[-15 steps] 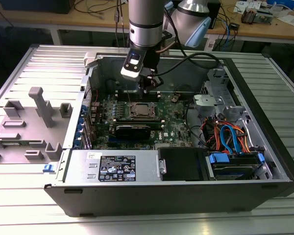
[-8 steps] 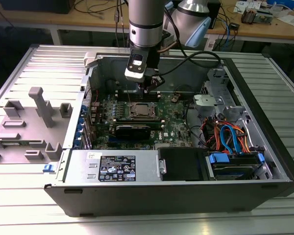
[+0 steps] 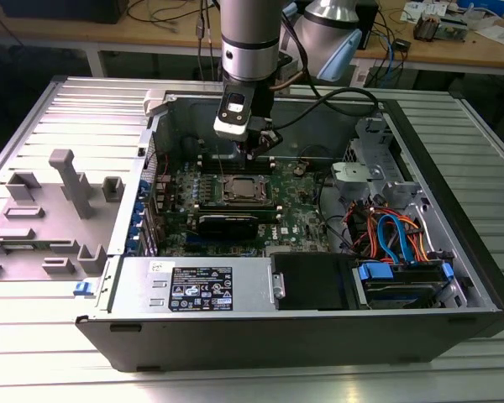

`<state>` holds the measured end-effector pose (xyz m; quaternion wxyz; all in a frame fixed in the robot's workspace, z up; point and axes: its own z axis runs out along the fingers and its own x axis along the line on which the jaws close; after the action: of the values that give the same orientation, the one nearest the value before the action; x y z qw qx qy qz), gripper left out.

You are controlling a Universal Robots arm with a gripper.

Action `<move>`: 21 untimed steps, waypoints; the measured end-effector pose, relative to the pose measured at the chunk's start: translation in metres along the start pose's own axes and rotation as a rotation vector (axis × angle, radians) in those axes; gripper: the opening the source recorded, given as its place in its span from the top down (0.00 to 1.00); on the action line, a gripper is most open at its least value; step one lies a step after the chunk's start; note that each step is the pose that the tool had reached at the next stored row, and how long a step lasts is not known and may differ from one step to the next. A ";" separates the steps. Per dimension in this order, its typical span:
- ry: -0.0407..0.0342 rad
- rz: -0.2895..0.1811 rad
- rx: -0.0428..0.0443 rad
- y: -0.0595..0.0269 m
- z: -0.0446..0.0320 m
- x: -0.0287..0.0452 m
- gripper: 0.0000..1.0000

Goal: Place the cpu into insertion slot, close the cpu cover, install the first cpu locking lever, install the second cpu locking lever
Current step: 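Install the first cpu locking lever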

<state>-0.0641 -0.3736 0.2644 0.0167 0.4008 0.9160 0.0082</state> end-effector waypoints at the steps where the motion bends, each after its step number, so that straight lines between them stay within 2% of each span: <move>1: 0.0000 0.000 0.0000 0.0000 0.0000 0.0000 0.89; 8: 0.0005 -0.019 -0.0005 0.0000 0.0000 0.0000 0.89; 15: 0.0042 -0.148 -0.0035 0.0000 0.0000 0.0000 0.89; 17: 0.0047 -0.166 -0.0040 0.0000 0.0000 0.0000 0.89; 21: 0.0048 -0.169 -0.0041 0.0000 0.0000 0.0000 0.89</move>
<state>-0.0641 -0.3736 0.2644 0.0160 0.3221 0.9465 0.0096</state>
